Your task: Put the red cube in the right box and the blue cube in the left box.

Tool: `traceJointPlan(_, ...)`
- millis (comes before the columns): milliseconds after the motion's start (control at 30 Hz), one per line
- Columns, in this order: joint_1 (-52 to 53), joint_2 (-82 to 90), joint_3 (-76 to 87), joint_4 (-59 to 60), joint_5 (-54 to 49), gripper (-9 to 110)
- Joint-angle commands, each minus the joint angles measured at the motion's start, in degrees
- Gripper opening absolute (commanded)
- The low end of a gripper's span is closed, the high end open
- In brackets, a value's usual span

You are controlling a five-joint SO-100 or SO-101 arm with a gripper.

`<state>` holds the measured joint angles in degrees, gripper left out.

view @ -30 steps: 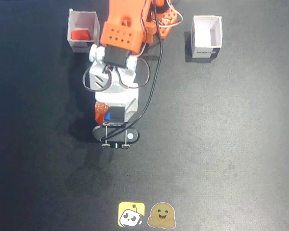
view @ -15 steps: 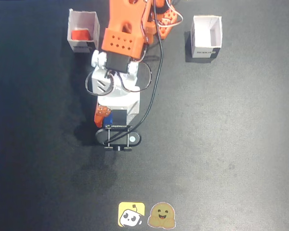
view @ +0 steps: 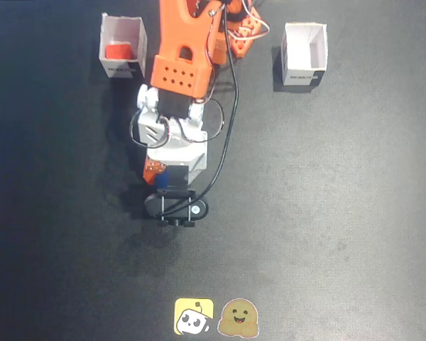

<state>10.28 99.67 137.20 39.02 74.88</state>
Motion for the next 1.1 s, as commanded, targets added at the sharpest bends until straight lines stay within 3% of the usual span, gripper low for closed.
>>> traceJointPlan(0,0.26,0.88,-0.26,-0.88,0.44,16)
traceJointPlan(400,0.44,2.37,-0.26,0.44,0.88,10)
traceJointPlan(1067,-8.61,34.89,-5.71,35.24,8.96,10)
